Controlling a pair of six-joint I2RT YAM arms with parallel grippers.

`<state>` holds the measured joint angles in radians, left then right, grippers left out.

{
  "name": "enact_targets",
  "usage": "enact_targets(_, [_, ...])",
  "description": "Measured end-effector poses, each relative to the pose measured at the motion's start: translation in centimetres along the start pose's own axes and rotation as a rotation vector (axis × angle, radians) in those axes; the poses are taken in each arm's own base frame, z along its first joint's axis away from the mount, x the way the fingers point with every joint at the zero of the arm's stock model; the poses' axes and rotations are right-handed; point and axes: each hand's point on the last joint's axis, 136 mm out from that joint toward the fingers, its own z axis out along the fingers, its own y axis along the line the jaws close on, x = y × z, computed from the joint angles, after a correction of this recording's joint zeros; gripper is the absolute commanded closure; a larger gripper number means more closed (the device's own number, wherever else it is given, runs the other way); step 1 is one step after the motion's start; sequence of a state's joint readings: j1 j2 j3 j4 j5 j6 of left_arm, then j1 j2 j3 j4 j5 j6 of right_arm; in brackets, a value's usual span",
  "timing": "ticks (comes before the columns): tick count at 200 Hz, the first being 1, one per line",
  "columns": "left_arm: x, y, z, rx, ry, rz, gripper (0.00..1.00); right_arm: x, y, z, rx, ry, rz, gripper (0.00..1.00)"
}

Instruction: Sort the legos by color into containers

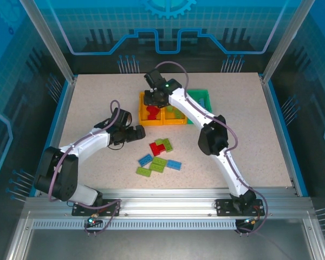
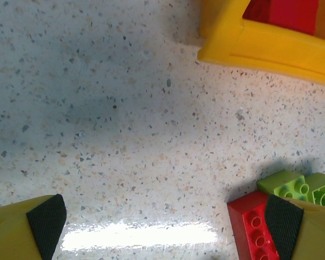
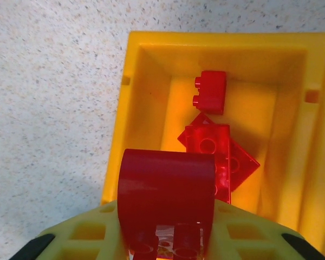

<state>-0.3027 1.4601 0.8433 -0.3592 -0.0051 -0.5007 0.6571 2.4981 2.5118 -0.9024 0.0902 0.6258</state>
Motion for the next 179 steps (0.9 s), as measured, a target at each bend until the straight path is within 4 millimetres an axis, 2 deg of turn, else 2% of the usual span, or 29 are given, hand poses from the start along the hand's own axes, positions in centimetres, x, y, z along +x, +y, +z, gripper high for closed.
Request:
enact_targets(30, [1.2,-0.1,0.0,0.033,0.023,0.007,0.01,1.0,-0.9,1.3,0.002,0.053,0.009,0.50])
enact_targets(62, [2.8,-0.9,-0.6,0.094,0.034,0.065,0.01,0.6,-1.1,1.3,-0.031,0.060,0.007,0.25])
enact_targets(107, [5.6,-3.0,-1.4,0.199,0.049,0.240,0.02,1.2,-0.2,1.0,-0.081,0.089,-0.022,0.19])
enact_targets(136, [7.2,-3.5,-1.6,0.244,0.073,0.311,0.02,2.4,-0.4,-1.3,-0.091,0.118,-0.055,0.18])
enact_targets(161, [7.8,-3.8,-1.6,0.253,0.080,0.338,0.01,4.2,-1.3,-5.2,-0.092,0.124,-0.129,0.18])
enact_targets(179, [7.9,-3.7,-1.8,0.261,0.067,0.334,0.01,6.3,-2.5,-8.3,-0.093,0.115,-0.218,0.18])
